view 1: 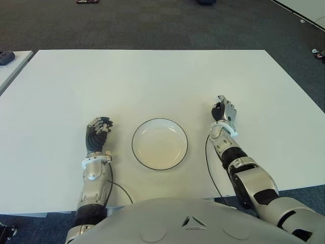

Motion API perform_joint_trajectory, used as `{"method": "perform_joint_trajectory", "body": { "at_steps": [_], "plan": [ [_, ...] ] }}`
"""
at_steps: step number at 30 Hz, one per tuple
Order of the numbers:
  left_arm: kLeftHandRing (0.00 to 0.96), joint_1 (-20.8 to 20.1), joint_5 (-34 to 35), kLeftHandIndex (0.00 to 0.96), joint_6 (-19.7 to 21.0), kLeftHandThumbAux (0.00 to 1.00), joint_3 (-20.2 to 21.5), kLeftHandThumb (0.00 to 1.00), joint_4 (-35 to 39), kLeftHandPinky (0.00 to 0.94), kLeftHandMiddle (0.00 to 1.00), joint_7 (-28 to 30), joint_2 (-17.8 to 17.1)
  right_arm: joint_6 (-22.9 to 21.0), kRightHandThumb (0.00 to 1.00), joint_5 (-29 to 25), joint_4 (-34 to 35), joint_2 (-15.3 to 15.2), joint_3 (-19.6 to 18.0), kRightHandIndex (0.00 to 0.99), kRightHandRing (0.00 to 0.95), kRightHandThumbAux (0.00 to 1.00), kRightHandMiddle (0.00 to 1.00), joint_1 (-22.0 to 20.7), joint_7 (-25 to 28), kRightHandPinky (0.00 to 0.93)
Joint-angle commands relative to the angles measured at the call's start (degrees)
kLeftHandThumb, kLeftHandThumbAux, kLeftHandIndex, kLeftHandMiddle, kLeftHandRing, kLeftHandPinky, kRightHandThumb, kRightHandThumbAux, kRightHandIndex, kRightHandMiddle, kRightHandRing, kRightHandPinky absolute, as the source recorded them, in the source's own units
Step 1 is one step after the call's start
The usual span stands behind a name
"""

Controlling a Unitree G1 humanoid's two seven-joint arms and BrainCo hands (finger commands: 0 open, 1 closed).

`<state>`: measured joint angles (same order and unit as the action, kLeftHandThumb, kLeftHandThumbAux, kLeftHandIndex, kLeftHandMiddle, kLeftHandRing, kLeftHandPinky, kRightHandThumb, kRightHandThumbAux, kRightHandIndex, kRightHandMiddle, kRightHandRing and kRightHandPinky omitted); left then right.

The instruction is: Put the toothpaste on the table into the plate.

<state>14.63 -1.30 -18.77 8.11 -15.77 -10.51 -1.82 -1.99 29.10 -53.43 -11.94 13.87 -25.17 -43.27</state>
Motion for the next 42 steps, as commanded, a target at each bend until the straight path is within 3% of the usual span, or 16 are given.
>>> {"method": "perform_joint_trajectory", "body": {
  "at_steps": [1,5,16,25,33,42],
  "plan": [
    [0.492,1.2,-0.56,0.427,2.69,0.721,-0.29,0.707,-2.16,0.486,0.49,0.2,0.37,1.06,0.845,0.62,10.31,0.13,-0.08,0.417,0.794,0.678,0.598,3.65,0.13,0.819],
    [0.489,0.67,-0.27,0.427,1.82,0.721,-0.16,0.706,-3.16,0.483,0.487,0.58,0.11,1.78,0.844,1.55,20.43,-0.13,0.1,0.414,0.796,0.679,0.593,7.39,1.06,0.819],
    [0.479,-0.41,-0.8,0.427,1.19,0.722,-0.04,0.704,-4.79,0.477,0.471,-0.18,0.05,3.57,0.843,4.13,39.6,0.28,1.54,0.412,0.812,0.68,0.586,14.72,6.14,0.827],
    [0.493,-0.87,-2.78,0.428,0.63,0.722,-0.53,0.704,-5.61,0.486,0.484,-0.96,-0.01,8.25,0.842,6.16,47.19,0.12,3.84,0.413,0.83,0.681,0.584,17.88,10.02,0.834],
    [0.509,-1.56,-3.55,0.427,0.35,0.721,-0.54,0.702,-7.09,0.49,0.5,-0.69,-0.63,19.46,0.844,6.22,50.38,-3.05,6.92,0.415,0.852,0.68,0.58,19.8,15.14,0.852],
    [0.521,-2.27,-4.76,0.428,2.26,0.721,-0.81,0.704,-7.42,0.497,0.514,-1.44,-0.97,30.39,0.847,3.3,50.42,-7.24,8.43,0.422,0.866,0.678,0.582,18.66,26.14,0.862]
  ]
}}
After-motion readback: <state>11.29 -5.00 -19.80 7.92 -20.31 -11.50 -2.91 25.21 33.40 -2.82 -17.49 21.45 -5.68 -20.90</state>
